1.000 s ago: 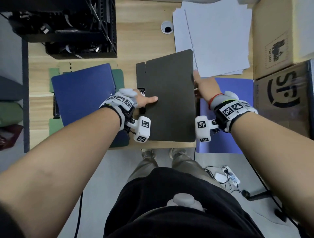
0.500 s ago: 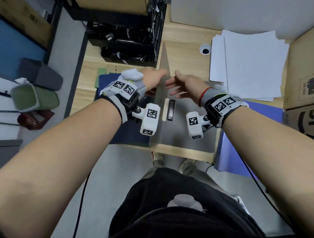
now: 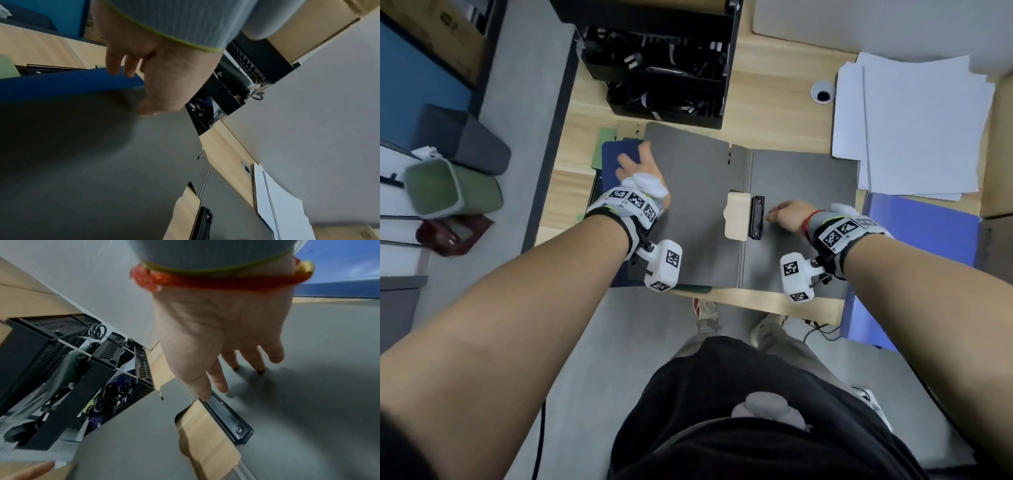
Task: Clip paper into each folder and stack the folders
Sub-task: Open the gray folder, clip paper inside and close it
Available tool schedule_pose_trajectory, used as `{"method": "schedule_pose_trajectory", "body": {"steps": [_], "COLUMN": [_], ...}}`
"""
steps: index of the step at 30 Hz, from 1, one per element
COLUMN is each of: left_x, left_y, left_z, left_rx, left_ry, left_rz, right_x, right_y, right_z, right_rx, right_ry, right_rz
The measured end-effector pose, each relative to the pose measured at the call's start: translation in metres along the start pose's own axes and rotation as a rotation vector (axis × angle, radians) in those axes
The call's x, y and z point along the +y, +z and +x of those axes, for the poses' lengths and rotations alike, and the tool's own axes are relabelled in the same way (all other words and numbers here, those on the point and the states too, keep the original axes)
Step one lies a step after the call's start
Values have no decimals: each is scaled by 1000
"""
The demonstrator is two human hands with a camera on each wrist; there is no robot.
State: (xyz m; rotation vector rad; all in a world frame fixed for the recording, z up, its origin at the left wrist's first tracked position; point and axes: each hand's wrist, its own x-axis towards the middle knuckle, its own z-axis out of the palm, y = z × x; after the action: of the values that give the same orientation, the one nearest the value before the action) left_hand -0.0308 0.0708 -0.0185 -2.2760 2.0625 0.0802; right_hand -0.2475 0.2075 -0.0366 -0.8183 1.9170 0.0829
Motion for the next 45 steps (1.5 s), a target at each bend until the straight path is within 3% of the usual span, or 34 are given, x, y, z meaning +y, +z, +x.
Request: {"method": "schedule_pose_trajectory", "body": {"steps": [6,12,16,20,28,35,45], "left_x": [21,84,135,181,249,257,256], "left_y": [-2,-26,-32,-34,0,28,48], "left_z": [-4,-3,-21,-39,-73,-77,-69], "left_rx": [-104,-503,-640,-778,-826,-829,-862], "left_ry": [223,490,565,532,441,404,372], "left_rz": [-35,-37,-139,-270,-362,-331,-343], "right_x": [7,35,64,95,135,134,125], "right_y": [-11,-62,-105,-137,-174,-182,-173], "right_z": [-7,-19,-17,-10,53,96,114], "right_rx": [18,181,293,378,424,397,424], "right_ry": [37,29,63,136,249,231,277], "right_rz": [96,438,543,463,101,-154,-243]}}
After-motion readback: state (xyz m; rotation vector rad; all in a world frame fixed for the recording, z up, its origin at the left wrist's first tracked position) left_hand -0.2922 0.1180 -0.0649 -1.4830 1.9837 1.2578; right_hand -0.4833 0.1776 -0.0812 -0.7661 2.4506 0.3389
